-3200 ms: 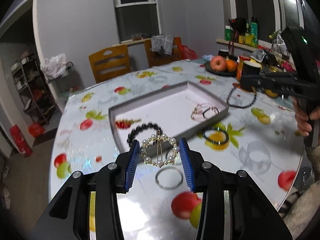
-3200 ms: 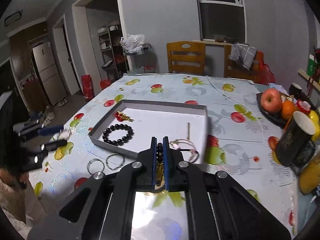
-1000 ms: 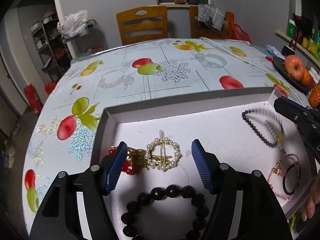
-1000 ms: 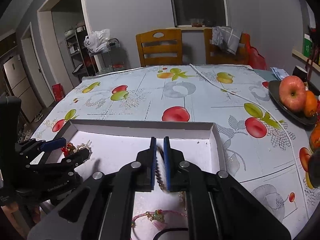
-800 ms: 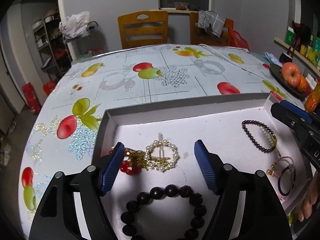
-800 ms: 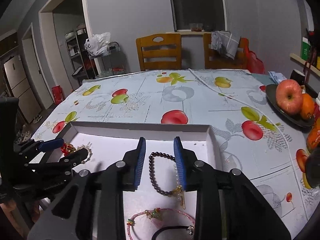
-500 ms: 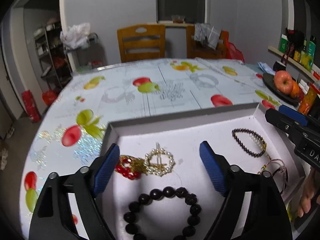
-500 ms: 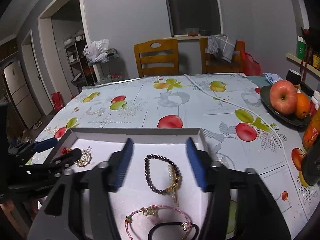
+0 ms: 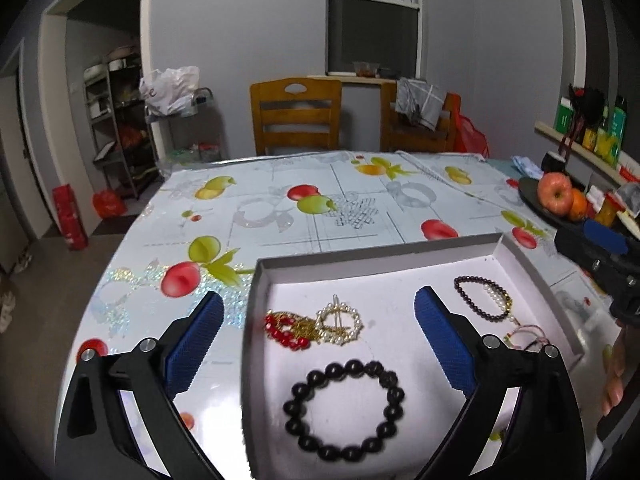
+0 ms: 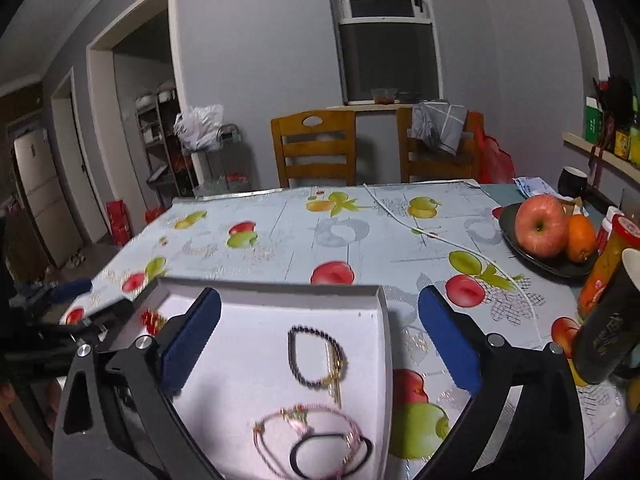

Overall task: Organize jewelry
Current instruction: 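Withdraw both tools from the tray toward the remaining bracelets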

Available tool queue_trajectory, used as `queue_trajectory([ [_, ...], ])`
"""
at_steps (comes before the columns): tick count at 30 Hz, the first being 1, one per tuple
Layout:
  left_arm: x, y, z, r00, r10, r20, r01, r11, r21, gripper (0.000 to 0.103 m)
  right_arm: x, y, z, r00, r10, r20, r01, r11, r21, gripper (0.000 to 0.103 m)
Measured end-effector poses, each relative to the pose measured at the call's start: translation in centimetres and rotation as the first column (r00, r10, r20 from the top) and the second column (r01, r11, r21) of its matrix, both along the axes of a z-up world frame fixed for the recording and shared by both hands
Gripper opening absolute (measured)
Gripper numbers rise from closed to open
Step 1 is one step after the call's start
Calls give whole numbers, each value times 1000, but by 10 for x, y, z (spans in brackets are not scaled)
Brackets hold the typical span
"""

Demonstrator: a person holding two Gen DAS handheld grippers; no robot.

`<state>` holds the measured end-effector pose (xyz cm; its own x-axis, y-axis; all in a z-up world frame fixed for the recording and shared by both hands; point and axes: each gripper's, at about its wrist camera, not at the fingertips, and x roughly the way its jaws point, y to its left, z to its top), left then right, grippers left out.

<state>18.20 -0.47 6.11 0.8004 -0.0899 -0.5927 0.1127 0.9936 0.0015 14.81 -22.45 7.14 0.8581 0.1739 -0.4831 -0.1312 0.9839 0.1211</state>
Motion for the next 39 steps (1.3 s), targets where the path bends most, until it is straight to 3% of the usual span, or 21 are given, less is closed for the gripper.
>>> queue_trajectory([
  [7,-29,21,2,1000,12,-2,-12,1000,-7,96,-40,-5,7,999,-1,45,5,997,-77,97],
  [20,-67,29,-26,999,-8,-31,9,999,33,96,-87,-42,-19,999,-41,28,40,999,20,97],
  [31,-102,18,-36,996,-87,11,86,994,74,96,-109,-40,-42,1000,4,-7,-4,1000,11,98],
  [35,-109,16,-40,993,-116,-14,117,991,68,96,-113,-45,-45,999,26,-39,-23,997,68,98],
  [39,-119,9,-43,984,-174,-39,177,981,78,96,-118,-39,-45,998,42,-48,-41,999,23,98],
])
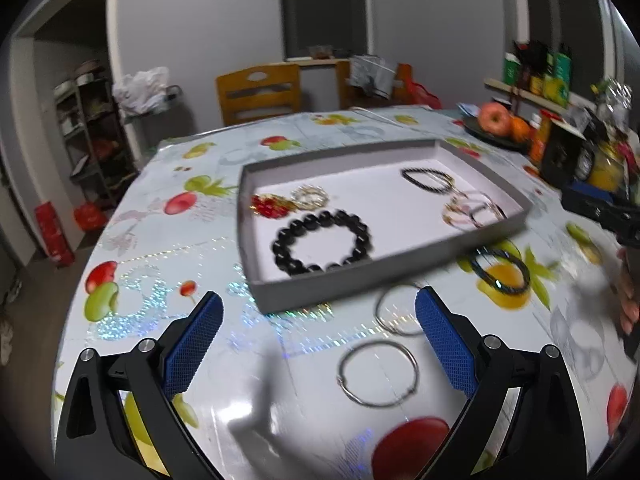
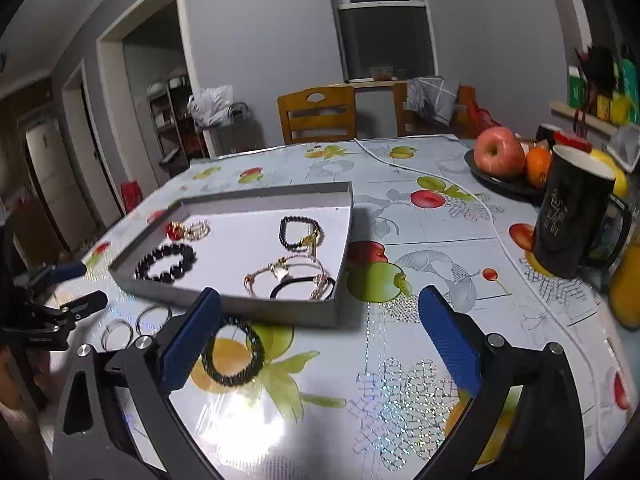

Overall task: Organize jewelry
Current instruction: 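Withdraw both tools from the tray toward the remaining bracelets, then grasp the dark blue bead bracelet with the right tool while the left grasps a silver bangle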

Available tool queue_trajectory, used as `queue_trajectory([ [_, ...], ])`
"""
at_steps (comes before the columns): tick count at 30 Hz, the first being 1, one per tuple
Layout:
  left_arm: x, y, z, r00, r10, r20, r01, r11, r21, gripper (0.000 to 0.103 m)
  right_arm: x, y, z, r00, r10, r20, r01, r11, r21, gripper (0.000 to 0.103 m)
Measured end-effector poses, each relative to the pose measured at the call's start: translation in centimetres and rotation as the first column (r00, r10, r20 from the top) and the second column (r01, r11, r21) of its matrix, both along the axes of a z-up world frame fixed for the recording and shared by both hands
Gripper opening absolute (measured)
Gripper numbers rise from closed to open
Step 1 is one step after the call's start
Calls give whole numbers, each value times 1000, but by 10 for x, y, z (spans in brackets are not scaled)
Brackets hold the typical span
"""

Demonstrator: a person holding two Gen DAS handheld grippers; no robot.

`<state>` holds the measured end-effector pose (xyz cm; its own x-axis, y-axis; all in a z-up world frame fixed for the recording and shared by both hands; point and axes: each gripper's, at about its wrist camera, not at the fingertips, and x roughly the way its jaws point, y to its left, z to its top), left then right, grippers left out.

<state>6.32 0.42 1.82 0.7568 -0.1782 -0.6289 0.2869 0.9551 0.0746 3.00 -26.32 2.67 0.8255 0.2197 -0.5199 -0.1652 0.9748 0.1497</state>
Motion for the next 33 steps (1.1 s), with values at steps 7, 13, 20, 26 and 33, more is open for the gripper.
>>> queue_trajectory([
  [7,-3,-11,-9,996,-61,-67,63,998,26,96,-10,27,-2,998,67,-14,-68,985,-158,97],
  [13,-9,-11,-16,989,-97,-115,102,994,39,96,-15,44,-12,983,159,-93,-174,966,-193,97],
  [20,-7,-7,-25,977,-100,-188,107,994,28,96,-10,52,-20,971,182,-153,-210,958,-196,97],
  [26,-10,-6,-28,971,-125,-204,133,991,26,94,-9,51,-21,963,193,-188,-228,955,-190,89],
  [33,-13,3,-27,969,-140,-202,148,989,25,94,-17,22,-3,967,184,-175,-214,962,-171,89],
])
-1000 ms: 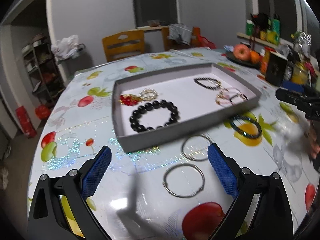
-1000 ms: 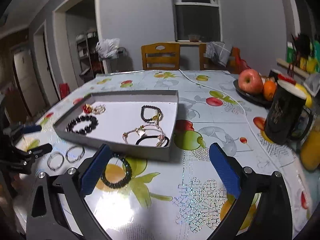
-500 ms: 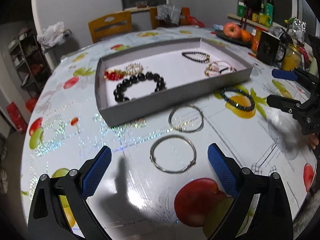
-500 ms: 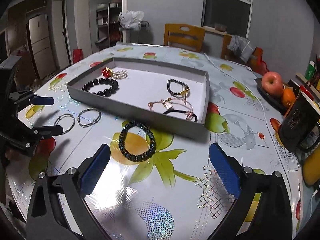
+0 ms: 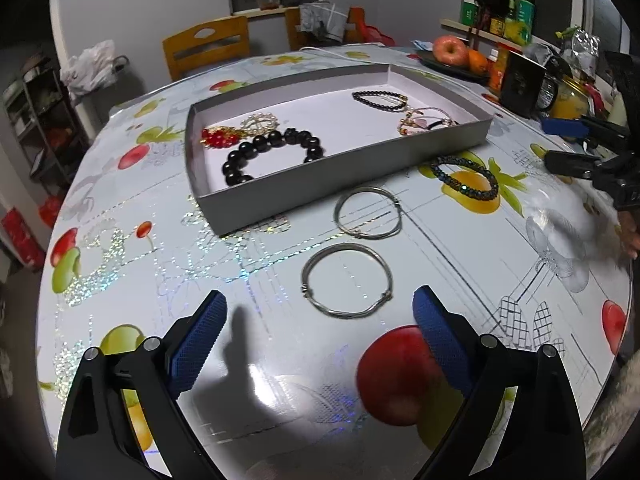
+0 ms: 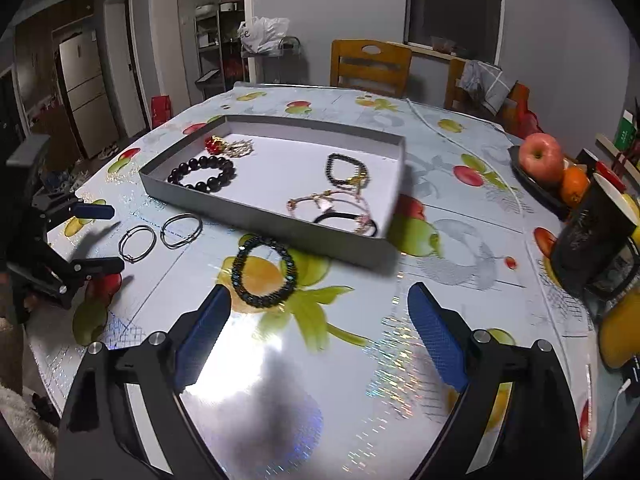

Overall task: Organize jewelry
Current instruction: 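Grasp the dark blue bead bracelet with the right tool while the left grasps a silver bangle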

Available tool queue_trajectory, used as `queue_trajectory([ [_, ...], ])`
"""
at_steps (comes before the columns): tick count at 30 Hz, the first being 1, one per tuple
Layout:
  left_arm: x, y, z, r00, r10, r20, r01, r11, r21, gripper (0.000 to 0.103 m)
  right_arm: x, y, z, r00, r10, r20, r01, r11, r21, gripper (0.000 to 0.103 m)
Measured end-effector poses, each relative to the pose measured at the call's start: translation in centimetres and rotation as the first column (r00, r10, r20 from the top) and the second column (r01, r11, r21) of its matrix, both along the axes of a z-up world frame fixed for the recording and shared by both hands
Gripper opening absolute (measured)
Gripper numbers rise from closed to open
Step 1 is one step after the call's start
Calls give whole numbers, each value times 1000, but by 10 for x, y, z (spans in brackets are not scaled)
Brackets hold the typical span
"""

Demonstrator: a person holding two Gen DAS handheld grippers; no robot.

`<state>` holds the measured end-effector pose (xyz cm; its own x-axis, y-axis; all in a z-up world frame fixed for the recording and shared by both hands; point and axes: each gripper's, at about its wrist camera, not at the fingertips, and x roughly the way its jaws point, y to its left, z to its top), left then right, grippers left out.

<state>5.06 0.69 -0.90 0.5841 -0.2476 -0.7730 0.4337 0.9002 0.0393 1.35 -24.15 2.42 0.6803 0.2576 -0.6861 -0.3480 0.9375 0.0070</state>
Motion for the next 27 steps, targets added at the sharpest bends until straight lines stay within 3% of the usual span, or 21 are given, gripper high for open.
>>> queue_trajectory([
  [5,-4,-6,1,999,-34,5,34,999,10,94,-10,-11,2,1000,14,-2,-14,999,-43,89],
  [8,-1,-13,-2,999,-33,8,33,999,31,91,-10,-18,-5,1000,3,-31,-3,1000,-21,89],
  [10,0,-17,-3,999,-40,-1,40,998,39,76,-8,-13,-11,999,-3,-42,2,1000,-18,89],
  [12,1,-18,-3,999,-45,-5,45,999,25,69,-4,0,-17,999,15,-50,-16,1000,-16,88],
  [15,2,-15,-2,999,-42,-11,42,999,2,52,5,19,-26,998,22,-61,-25,999,-45,77],
  [24,-4,-3,3,1000,-5,11,6,1000,-23,50,33,45,-34,996,-21,-88,17,999,-49,45],
  [27,-8,5,11,1000,4,25,-3,999,-39,50,34,50,-33,997,-22,-75,16,997,-74,44],
])
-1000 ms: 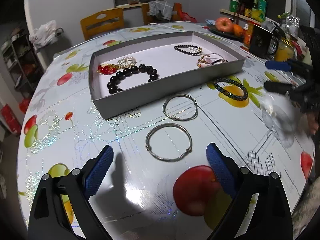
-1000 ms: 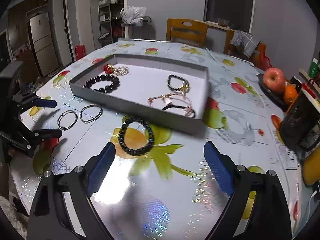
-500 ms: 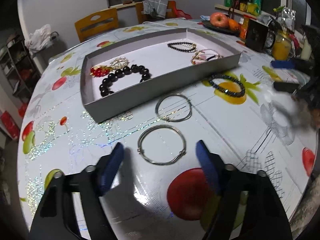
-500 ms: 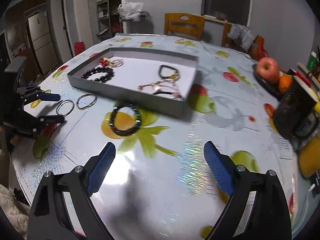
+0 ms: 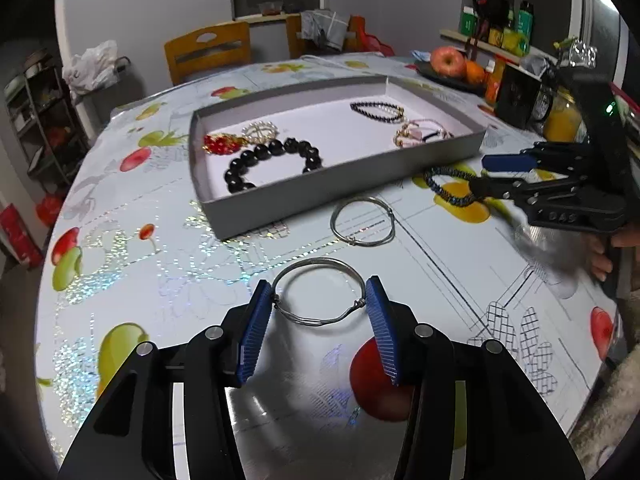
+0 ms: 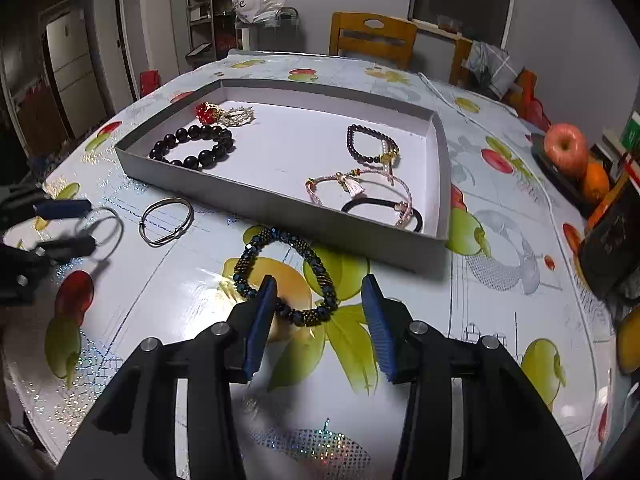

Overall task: Organize jewelry
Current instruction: 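Grasp the dark blue bead bracelet with the right tool while the left grasps a silver bangle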

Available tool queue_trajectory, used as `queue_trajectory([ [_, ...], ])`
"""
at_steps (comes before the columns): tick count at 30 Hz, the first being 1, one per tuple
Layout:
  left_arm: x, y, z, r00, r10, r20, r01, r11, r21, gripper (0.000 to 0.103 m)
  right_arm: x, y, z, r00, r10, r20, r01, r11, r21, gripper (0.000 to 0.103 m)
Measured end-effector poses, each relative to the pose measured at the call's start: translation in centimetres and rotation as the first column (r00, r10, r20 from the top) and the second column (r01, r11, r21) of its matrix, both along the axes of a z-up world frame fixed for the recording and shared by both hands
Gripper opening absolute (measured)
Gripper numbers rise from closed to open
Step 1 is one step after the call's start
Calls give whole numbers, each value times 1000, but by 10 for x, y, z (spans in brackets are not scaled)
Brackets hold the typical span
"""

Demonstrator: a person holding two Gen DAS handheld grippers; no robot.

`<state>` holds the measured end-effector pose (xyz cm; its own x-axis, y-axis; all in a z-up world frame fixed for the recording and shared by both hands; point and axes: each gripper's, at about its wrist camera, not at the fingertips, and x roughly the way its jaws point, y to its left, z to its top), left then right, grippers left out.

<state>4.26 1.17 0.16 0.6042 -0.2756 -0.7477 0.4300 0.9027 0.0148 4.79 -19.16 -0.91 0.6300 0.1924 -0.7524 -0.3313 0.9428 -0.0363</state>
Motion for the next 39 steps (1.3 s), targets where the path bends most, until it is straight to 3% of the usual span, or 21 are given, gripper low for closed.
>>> queue_trajectory([
  [3,-4,7,7,1000,12,17,-12,1000,-4,50,1,2,0,1000,9,-7,-9,1000,15,36],
  [7,-8,16,14,999,29,32,-29,1000,-10,50,-2,5,0,999,47,-18,-47,998,32,12],
  [8,-9,18,15,999,31,34,-31,999,-11,50,-3,5,0,998,52,-22,-51,998,37,2],
  [9,-10,20,16,999,35,38,-34,999,-13,50,-3,5,0,998,53,-25,-52,998,43,0],
  [18,-14,43,30,995,82,63,-80,996,-44,50,-13,-20,20,999,37,13,-39,988,146,0],
  [22,-15,51,34,992,105,72,-101,993,-53,50,-20,-29,34,998,34,45,-41,986,161,0],
  [26,-16,58,34,990,124,71,-120,991,-56,50,-16,-31,31,1000,27,16,-29,987,157,1],
  [27,-16,59,33,990,126,69,-122,991,-56,50,-14,-30,29,1000,24,5,-24,989,148,2],
  [31,-17,57,31,991,117,70,-114,992,-50,50,-6,-24,18,1000,16,-26,-13,993,120,28],
  [39,-16,54,29,992,109,68,-106,993,-51,50,9,-14,10,999,8,-54,-2,994,113,29],
])
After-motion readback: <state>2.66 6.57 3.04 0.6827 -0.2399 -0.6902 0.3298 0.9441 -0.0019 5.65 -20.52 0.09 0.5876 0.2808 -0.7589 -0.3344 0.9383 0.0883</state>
